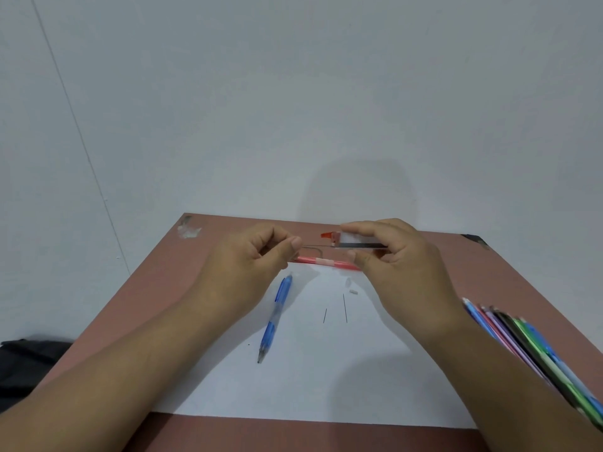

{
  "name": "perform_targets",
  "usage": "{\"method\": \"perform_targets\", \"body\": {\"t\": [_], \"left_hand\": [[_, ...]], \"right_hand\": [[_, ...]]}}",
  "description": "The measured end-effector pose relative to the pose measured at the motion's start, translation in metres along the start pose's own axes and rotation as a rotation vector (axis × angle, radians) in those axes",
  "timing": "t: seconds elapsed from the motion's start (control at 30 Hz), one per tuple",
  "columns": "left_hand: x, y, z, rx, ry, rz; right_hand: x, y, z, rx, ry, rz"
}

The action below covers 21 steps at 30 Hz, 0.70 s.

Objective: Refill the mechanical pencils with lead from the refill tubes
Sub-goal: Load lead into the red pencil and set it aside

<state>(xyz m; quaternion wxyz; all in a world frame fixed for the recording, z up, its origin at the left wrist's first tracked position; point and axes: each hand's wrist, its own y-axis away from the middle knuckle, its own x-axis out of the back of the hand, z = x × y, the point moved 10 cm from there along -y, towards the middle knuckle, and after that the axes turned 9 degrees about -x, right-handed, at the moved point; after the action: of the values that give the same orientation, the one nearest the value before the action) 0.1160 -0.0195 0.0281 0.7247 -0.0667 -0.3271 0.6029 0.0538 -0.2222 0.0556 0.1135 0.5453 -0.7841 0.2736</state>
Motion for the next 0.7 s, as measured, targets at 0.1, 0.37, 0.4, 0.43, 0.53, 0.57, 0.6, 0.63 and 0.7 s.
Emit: {"method": "perform_targets", "body": {"t": [0.1, 0.37, 0.4, 0.43, 0.53, 0.57, 0.6, 0.63, 0.7], "left_hand": [[0.005, -0.001, 0.001, -0.017, -0.009, 0.025], [0.022, -0.006, 0.01, -0.103, -0.082, 0.096], [0.025, -0.006, 0.011, -0.108, -0.092, 0.112], [0.027, -0.006, 0.011, -0.105, -0.087, 0.126], [0.029, -0.007, 0.006, -0.076, -0.036, 0.148], [0.029, -0.007, 0.005, -0.068, -0.022, 0.154], [0.03, -0.007, 0.004, -0.057, -0.007, 0.162], [0.029, -0.007, 0.003, -0.045, 0.008, 0.17], [0.03, -0.008, 0.001, -0.024, 0.023, 0.185]], "right_hand": [[0.002, 0.0, 0.002, -0.014, -0.021, 0.006], [0.008, -0.005, 0.013, -0.066, -0.011, 0.042], [0.01, -0.006, 0.014, -0.078, -0.03, 0.04], [0.01, -0.006, 0.016, -0.089, -0.052, 0.035], [0.009, -0.006, 0.018, -0.102, -0.074, 0.02], [0.009, -0.006, 0.018, -0.107, -0.081, 0.017], [0.008, -0.006, 0.019, -0.119, -0.094, 0.012], [0.007, -0.006, 0.019, -0.136, -0.11, 0.006], [0.005, -0.006, 0.022, -0.18, -0.146, -0.013]]}}
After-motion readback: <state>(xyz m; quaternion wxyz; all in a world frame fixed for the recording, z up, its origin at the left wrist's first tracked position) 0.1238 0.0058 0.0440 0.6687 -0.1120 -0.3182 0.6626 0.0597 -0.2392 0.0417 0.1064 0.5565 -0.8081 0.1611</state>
